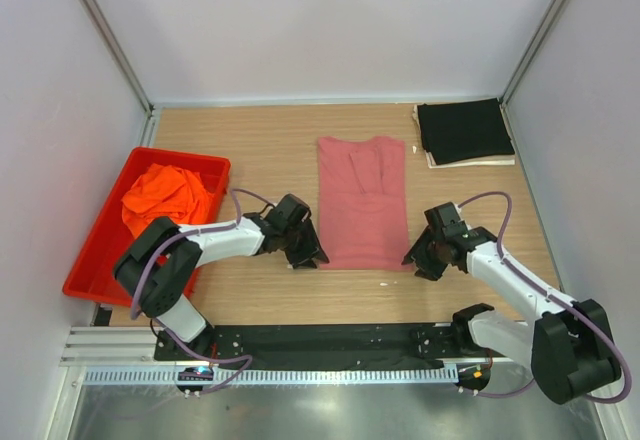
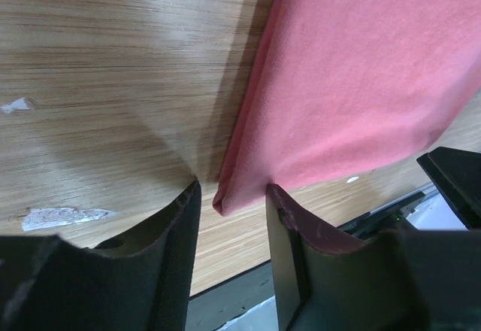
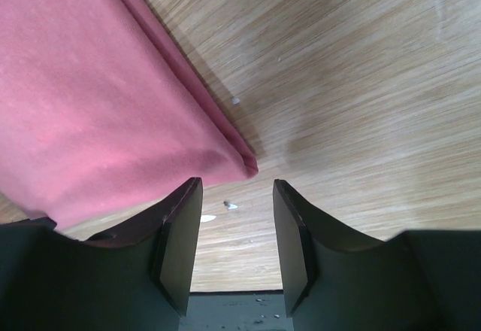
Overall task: Fold and stack the t-shirts
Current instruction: Fold the tshirt
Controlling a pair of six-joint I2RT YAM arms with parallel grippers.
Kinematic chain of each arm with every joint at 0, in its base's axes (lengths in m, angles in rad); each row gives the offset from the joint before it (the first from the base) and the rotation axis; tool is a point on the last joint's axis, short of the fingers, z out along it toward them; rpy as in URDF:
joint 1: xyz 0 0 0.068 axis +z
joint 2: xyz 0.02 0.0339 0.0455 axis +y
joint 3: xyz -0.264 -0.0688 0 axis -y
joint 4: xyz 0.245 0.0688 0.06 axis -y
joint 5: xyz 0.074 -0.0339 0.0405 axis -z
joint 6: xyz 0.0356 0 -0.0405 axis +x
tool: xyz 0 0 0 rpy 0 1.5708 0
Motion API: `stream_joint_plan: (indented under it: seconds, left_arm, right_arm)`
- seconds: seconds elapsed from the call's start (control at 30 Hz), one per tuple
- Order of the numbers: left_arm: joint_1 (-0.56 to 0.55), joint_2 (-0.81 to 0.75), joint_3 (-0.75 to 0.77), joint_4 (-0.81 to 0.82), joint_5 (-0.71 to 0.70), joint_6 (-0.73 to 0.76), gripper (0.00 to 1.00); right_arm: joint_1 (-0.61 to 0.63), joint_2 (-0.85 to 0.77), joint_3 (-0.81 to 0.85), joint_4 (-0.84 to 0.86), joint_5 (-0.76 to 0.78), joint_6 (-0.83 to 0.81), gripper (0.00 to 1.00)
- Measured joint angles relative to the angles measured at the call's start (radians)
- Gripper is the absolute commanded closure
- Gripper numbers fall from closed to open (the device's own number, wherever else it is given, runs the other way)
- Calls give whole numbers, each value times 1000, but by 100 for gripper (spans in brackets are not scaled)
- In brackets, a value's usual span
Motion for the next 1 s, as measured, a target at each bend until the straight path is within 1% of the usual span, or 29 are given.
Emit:
stream_joint_plan:
  seconds: [0.17,0.2,0.27,0.37,0.4,0.43,0.5,0.57,0.6,0.7,0.77,0.8,0.87,1.0]
  left_arm:
    - [-2,8,-5,6,-6,-12,70]
    - [-2,9,-7,9,-6,-15,75]
    - [-3,11,-12,14,-6,-20,79]
    - [-6,16,-13,17,-7,-21,81]
    - [-8,17,-13,18,-8,-21,80]
    - [-10,17,-13,17,-11,-20,77]
    - [-17,16,-8,15,-19,-19,68]
    - [-26,16,2,11,-28,-17,64]
    - [-31,16,7,6,-37,-15,61]
    - [-41,8,18,-16,-55,-3,56]
    - [-48,-4,18,-34,-65,6,54]
    - [-52,-9,18,-44,-71,7,54]
    - [-60,-15,17,-56,-81,10,53]
    - [-74,-22,4,-37,-76,5,52]
  right_arm:
    - [0,46,-4,16,31,0,53]
    - [0,52,-8,21,38,0,55]
    - [0,53,-21,31,49,0,57]
    - [0,50,-27,41,60,-2,67]
    - [0,50,-29,45,62,-2,72]
    - [0,50,-31,53,64,-3,73]
    - [0,51,-34,60,64,-5,77]
    - [0,51,-36,66,64,-5,79]
    - [0,51,-38,69,64,-5,82]
    - [0,51,-41,80,64,-5,87]
    - [0,51,-41,84,63,-5,90]
    - [0,51,-42,87,63,-5,94]
    - [0,51,-43,90,62,-5,99]
    - [0,51,-45,94,58,-5,99]
